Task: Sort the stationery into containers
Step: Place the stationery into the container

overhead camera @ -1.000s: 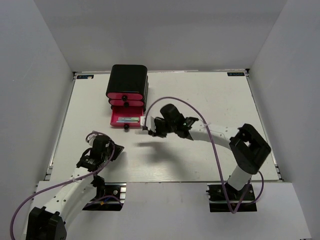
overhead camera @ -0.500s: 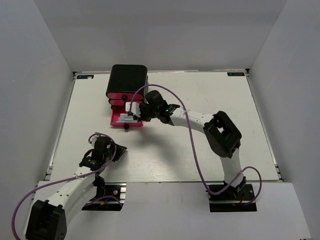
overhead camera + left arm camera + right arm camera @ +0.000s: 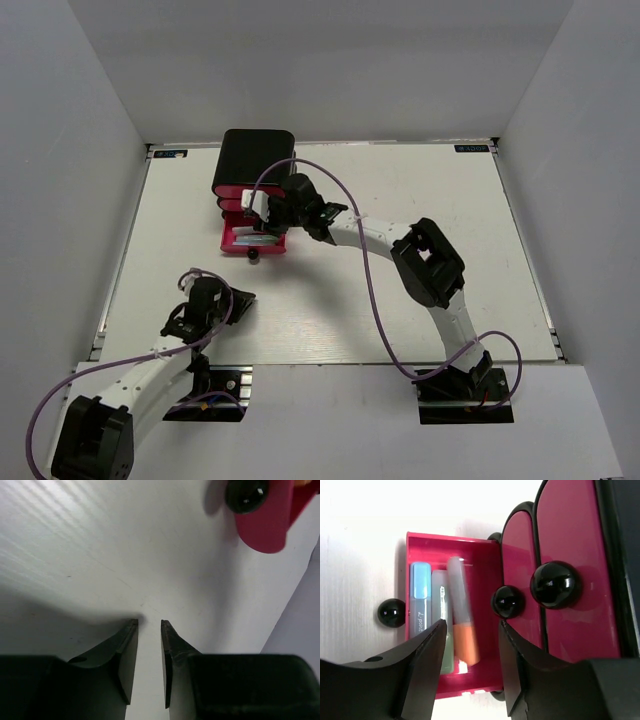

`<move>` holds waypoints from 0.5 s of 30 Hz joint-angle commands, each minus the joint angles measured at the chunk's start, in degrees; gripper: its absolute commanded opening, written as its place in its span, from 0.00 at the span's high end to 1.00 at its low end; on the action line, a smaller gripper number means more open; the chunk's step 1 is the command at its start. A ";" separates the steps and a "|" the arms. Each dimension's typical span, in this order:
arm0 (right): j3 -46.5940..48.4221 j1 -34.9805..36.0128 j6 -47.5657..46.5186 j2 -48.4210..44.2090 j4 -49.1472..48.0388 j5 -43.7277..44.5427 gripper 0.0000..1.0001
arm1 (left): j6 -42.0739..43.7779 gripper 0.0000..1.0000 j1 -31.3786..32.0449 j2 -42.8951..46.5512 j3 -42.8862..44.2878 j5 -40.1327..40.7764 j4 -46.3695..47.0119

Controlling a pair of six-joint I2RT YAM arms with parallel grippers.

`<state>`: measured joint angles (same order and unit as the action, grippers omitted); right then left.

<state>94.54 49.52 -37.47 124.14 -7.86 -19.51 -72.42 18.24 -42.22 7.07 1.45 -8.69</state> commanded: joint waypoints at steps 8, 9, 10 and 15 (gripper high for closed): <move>-10.32 -1.61 7.50 -17.12 -3.57 -5.79 1.00 | -11.58 1.00 0.13 -9.36 -4.70 2.41 18.86; -13.04 -2.14 8.55 -18.83 -3.57 -6.50 1.00 | -12.21 1.00 0.13 -10.85 -4.70 3.46 20.10; -16.63 -2.23 9.60 -20.58 -4.35 -6.77 1.00 | -12.82 1.00 0.13 -12.44 -4.70 3.99 20.81; -33.32 -6.09 11.11 -36.56 -5.94 -5.72 1.00 | -14.59 1.00 0.13 -26.56 3.20 6.54 19.24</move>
<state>68.49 45.56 -28.82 94.32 -10.61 -24.47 -85.49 18.24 -62.35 7.25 4.14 11.84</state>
